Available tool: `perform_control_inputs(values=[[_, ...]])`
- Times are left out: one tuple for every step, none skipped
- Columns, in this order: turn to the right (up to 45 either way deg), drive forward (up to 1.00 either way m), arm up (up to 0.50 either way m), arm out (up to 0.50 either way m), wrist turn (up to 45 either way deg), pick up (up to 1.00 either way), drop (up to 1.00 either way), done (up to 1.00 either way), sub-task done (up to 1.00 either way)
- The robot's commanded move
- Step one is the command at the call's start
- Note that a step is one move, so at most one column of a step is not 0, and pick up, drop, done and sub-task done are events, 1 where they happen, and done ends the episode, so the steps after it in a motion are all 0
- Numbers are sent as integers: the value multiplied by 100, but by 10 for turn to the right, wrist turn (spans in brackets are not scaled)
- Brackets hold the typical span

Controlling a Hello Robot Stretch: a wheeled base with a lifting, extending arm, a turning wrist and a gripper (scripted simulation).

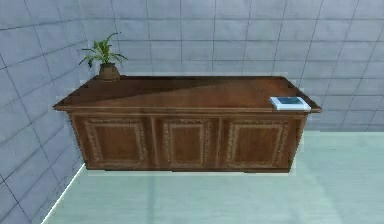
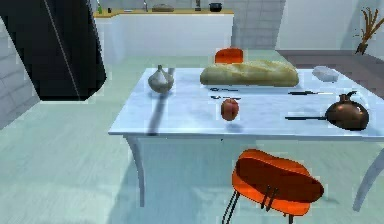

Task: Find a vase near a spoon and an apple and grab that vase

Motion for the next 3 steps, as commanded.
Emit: perform_control_inputs(values=[[270,0,0,0,0,0,0,0,0],[0,20,0,0,0,0,0,0,0],[-240,0,0,0,0,0,0,0,0]])
